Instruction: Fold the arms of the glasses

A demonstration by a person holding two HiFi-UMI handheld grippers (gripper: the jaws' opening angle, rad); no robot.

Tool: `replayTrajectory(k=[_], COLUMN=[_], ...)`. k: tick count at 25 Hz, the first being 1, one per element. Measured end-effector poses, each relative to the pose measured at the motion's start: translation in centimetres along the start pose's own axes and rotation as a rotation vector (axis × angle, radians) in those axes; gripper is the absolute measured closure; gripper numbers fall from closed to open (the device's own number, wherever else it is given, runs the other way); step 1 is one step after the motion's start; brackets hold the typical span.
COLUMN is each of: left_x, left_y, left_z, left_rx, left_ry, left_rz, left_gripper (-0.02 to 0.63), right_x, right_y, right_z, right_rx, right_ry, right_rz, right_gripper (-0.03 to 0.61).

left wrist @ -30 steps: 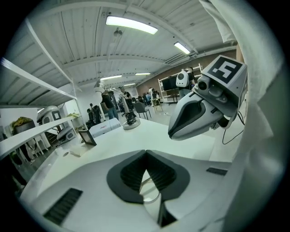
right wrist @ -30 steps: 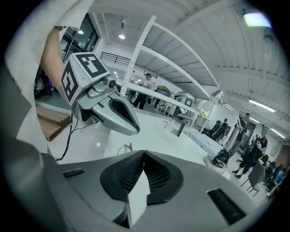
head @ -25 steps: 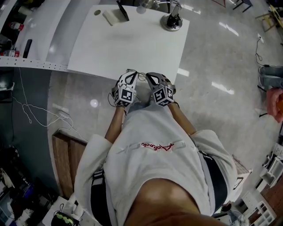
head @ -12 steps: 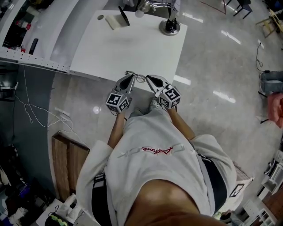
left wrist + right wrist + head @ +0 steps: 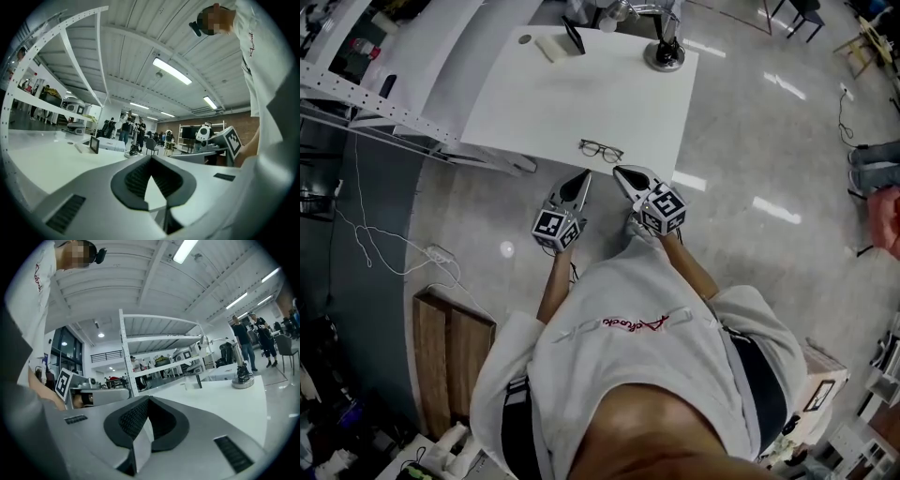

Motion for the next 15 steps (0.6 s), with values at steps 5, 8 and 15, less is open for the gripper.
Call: replayTrajectory(k=[5,8,15], left_x=[1.6,3.1,7.7], left_y=[-1.6,-2.3,-3.0], left_z=[5.6,8.2,11.6], left_rx=[-0.017,-0.023,-0.026], left_ry=[-0.01,-0.022,-0.064], left_rz=[-0.002,0.001,0.0], left_gripper=[0.584,0.584,0.584], right_x=[-4.8,-7.4,-11.4], right_y=[-2.2,-3.7,-6.2], right_z=[1.7,3.5,8.1], right_rx=[-0.011,-0.02,-0.026], right_ry=[-0.056,-0.086,-0.145], right_rz=[0.048,0.061,0.071], right_gripper=[0.578,0.578,0.578])
Point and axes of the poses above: the fingertips, and each gripper's own axes: z backward along the fingers, x to its right, y out of its top, the point moved 4 cm from there along z, backward along the fingers, and after that the axes turned 7 degrees about -z, right-handed, at the moved point
